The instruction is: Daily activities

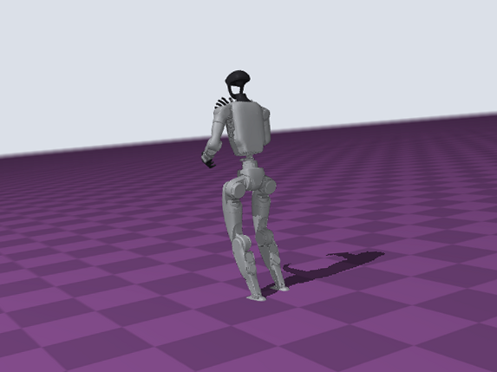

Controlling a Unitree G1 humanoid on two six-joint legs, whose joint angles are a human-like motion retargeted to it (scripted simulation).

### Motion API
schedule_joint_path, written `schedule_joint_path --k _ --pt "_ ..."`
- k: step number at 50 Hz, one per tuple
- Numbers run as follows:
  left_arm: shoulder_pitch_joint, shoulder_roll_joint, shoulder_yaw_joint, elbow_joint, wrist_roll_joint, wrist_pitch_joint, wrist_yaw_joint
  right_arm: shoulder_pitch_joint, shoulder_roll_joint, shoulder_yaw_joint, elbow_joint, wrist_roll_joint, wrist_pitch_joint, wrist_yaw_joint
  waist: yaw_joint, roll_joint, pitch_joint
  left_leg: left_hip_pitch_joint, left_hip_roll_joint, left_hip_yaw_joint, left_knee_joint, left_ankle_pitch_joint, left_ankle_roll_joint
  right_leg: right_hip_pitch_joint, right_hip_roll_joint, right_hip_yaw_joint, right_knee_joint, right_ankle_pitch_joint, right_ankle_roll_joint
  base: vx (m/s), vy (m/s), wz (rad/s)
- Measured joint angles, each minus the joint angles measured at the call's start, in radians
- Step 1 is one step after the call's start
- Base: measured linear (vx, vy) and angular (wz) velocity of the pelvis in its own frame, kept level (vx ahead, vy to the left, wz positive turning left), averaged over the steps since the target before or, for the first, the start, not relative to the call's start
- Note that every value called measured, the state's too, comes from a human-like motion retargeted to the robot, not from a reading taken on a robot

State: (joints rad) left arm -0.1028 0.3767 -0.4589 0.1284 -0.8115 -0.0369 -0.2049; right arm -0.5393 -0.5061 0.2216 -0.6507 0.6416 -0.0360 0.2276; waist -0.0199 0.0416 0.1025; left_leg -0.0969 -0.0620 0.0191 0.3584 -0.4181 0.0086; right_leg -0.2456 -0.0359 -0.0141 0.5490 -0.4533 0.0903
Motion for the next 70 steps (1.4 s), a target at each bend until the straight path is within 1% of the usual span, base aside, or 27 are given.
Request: schedule_joint_path --k 2,4,5,7,10,12,14,16,18,20,22,25,27,30,32,35,37,40,42,45,50,54,58,62,65,70 --pt "-0.066 0.001 0.032 -0.124 -0.061 -0.033 0.012 0.027 -0.004 0.008 0.076 0.044 0.014 0.0 0.008 -0.002 -0.008 -0.033 0.004 -0.005 0.023 -0.01 -0.002 -0.019 0.002 -0.009 -0.001 0.001 0.001 0.02 -0.02 0.23" --pt "-0.163 -0.005 0.067 -0.26 -0.112 -0.07 0.026 0.098 -0.008 0.041 0.203 0.101 0.052 0.039 0.018 -0.003 -0.018 -0.06 0.009 -0.009 0.042 -0.018 -0.004 -0.033 0.005 -0.019 -0.002 0.005 0.003 -0.02 -0.02 0.23" --pt "-0.222 -0.011 0.085 -0.327 -0.134 -0.09 0.037 0.139 -0.011 0.064 0.28 0.133 0.077 0.07 0.024 -0.002 -0.024 -0.071 0.012 -0.011 0.051 -0.021 -0.005 -0.039 0.006 -0.024 -0.003 0.008 0.004 -0.02 -0.03 0.27" --pt "-0.386 -0.037 0.114 -0.444 -0.146 -0.131 0.103 0.196 -0.018 0.12 0.497 0.189 0.143 0.178 0.038 0.011 -0.043 -0.087 0.02 -0.019 0.045 -0.016 -0.017 -0.041 0.012 -0.039 -0.028 0.022 0.002 -0.02 -0.03 0.3" --pt "-0.579 -0.086 0.135 -0.521 -0.125 -0.165 0.179 0.276 0.002 0.193 0.725 0.215 0.217 0.255 0.047 0.026 -0.05 -0.104 0.022 -0.03 0.064 -0.009 -0.034 -0.044 0.01 -0.054 -0.026 0.027 -0.003 -0.04 -0.04 0.27" --pt "-0.632 -0.108 0.143 -0.513 -0.123 -0.173 0.207 0.29 0.016 0.196 0.784 0.226 0.217 0.276 0.044 0.039 -0.047 -0.113 0.025 -0.035 0.066 -0.004 -0.039 -0.045 0.013 -0.06 -0.036 0.033 -0.003 -0.01 -0.02 0.1" --pt "-0.61 -0.114 0.151 -0.467 -0.147 -0.177 0.205 0.28 0.023 0.166 0.751 0.253 0.186 0.276 0.037 0.051 -0.039 -0.121 0.031 -0.036 0.064 0.0 -0.041 -0.047 0.018 -0.062 -0.05 0.04 -0.002 0.0 0.0 0.0" --pt "-0.521 -0.107 0.153 -0.378 -0.193 -0.166 0.178 0.246 0.025 0.112 0.638 0.299 0.134 0.269 0.028 0.061 -0.03 -0.127 0.037 -0.036 0.063 0.002 -0.036 -0.05 0.026 -0.058 -0.063 0.049 -0.001 0.0 -0.02 -0.09" --pt "-0.396 -0.094 0.145 -0.254 -0.232 -0.135 0.138 0.191 0.027 0.054 0.477 0.341 0.077 0.257 0.017 0.069 -0.022 -0.133 0.044 -0.039 0.069 -0.001 -0.028 -0.051 0.036 -0.051 -0.073 0.058 -0.003 0.01 -0.05 -0.24" --pt "-0.266 -0.084 0.123 -0.116 -0.249 -0.086 0.099 0.118 0.031 0.011 0.305 0.367 0.025 0.237 0.006 0.073 -0.018 -0.138 0.052 -0.042 0.085 -0.008 -0.022 -0.051 0.049 -0.043 -0.08 0.066 -0.009 0.02 -0.05 -0.29" --pt "-0.161 -0.092 0.097 -0.012 -0.249 -0.049 0.07 0.049 0.042 -0.004 0.165 0.379 -0.01 0.201 0.002 0.072 -0.021 -0.145 0.061 -0.04 0.114 -0.021 -0.026 -0.046 0.061 -0.036 -0.085 0.068 -0.014 0.02 -0.05 -0.29" --pt "-0.052 -0.128 0.074 0.058 -0.278 -0.022 0.04 -0.018 0.076 -0.007 0.036 0.392 -0.042 0.14 0.013 0.072 -0.028 -0.162 0.076 -0.038 0.168 -0.045 -0.033 -0.038 0.078 -0.029 -0.091 0.069 -0.024 0.01 -0.03 -0.22" --pt "-0.02 -0.149 0.069 0.047 -0.313 -0.018 0.028 -0.017 0.095 -0.006 0.012 0.394 -0.047 0.107 0.026 0.075 -0.033 -0.175 0.086 -0.039 0.207 -0.063 -0.036 -0.036 0.09 -0.027 -0.09 0.068 -0.03 0.0 0.0 0.0" --pt "-0.033 -0.153 0.051 -0.018 -0.348 -0.021 0.017 0.03 0.101 0.028 0.04 0.379 -0.024 0.08 0.046 0.08 -0.04 -0.19 0.101 -0.042 0.252 -0.091 -0.035 -0.036 0.105 -0.029 -0.082 0.063 -0.034 0.0 0.0 0.0" --pt "-0.085 -0.134 0.037 -0.085 -0.346 -0.026 0.008 0.096 0.078 0.072 0.118 0.362 0.021 0.094 0.054 0.082 -0.046 -0.194 0.109 -0.043 0.269 -0.108 -0.032 -0.035 0.112 -0.032 -0.076 0.059 -0.034 0.0 0.0 0.0" --pt "-0.203 -0.088 0.012 -0.19 -0.316 -0.041 0.007 0.199 0.018 0.158 0.3 0.332 0.115 0.155 0.061 0.085 -0.058 -0.188 0.115 -0.041 0.272 -0.124 -0.035 -0.027 0.115 -0.041 -0.073 0.051 -0.031 0.0 0.0 0.0" --pt "-0.307 -0.059 0.002 -0.258 -0.276 -0.066 0.033 0.252 -0.016 0.21 0.45 0.301 0.17 0.202 0.064 0.089 -0.066 -0.176 0.114 -0.039 0.265 -0.126 -0.042 -0.016 0.111 -0.048 -0.075 0.048 -0.03 0.0 0.0 0.0" --pt "-0.459 -0.025 -0.007 -0.346 -0.204 -0.106 0.092 0.299 -0.041 0.26 0.623 0.241 0.211 0.251 0.061 0.095 -0.07 -0.155 0.108 -0.036 0.246 -0.121 -0.052 0.002 0.102 -0.053 -0.082 0.045 -0.028 0.0 0.0 0.0" --pt "-0.524 -0.003 -0.017 -0.381 -0.152 -0.119 0.121 0.305 -0.045 0.261 0.656 0.212 0.202 0.256 0.053 0.098 -0.065 -0.142 0.104 -0.034 0.232 -0.116 -0.054 0.013 0.098 -0.051 -0.09 0.045 -0.023 0.0 0.0 0.0" --pt "-0.555 0.039 -0.041 -0.404 -0.089 -0.12 0.133 0.28 -0.04 0.229 0.602 0.206 0.159 0.235 0.04 0.101 -0.054 -0.126 0.099 -0.028 0.211 -0.11 -0.052 0.024 0.093 -0.043 -0.103 0.048 -0.013 0.0 0.0 0.0" --pt "-0.48 0.101 -0.091 -0.404 -0.065 -0.094 0.067 0.162 -0.003 0.157 0.383 0.266 0.06 0.155 0.029 0.098 -0.037 -0.111 0.095 -0.015 0.194 -0.105 -0.048 0.027 0.093 -0.019 -0.109 0.055 -0.001 0.0 0.02 -0.17" --pt "-0.463 0.131 -0.097 -0.469 -0.105 -0.103 0.019 0.118 0.011 0.153 0.295 0.311 0.024 0.133 0.032 0.087 -0.037 -0.106 0.091 -0.007 0.189 -0.102 -0.044 0.026 0.091 -0.004 -0.109 0.058 0.003 0.0 0.01 -0.05" --pt "-0.519 0.139 -0.083 -0.573 -0.144 -0.131 0.015 0.142 0.001 0.175 0.282 0.333 0.033 0.158 0.035 0.078 -0.043 -0.103 0.086 -0.008 0.178 -0.094 -0.043 0.028 0.088 0.003 -0.119 0.069 0.006 0.0 0.0 0.0" --pt "-0.546 0.142 -0.082 -0.602 -0.134 -0.132 0.028 0.184 -0.019 0.193 0.309 0.297 0.061 0.171 0.034 0.074 -0.047 -0.097 0.081 -0.011 0.161 -0.083 -0.042 0.033 0.084 0.005 -0.133 0.08 0.005 0.0 0.0 0.0" --pt "-0.508 0.166 -0.105 -0.56 -0.09 -0.099 0.022 0.198 -0.044 0.201 0.35 0.199 0.08 0.149 0.029 0.071 -0.047 -0.088 0.076 -0.01 0.142 -0.074 -0.042 0.037 0.08 0.007 -0.14 0.083 0.005 0.0 0.0 0.0" --pt "-0.386 0.249 -0.206 -0.399 0.091 0.002 -0.043 0.161 -0.103 0.242 0.398 -0.095 0.104 0.108 0.011 0.06 -0.038 -0.061 0.068 0.003 0.108 -0.064 -0.044 0.047 0.069 0.011 -0.144 0.078 0.015 0.0 0.0 0.0"
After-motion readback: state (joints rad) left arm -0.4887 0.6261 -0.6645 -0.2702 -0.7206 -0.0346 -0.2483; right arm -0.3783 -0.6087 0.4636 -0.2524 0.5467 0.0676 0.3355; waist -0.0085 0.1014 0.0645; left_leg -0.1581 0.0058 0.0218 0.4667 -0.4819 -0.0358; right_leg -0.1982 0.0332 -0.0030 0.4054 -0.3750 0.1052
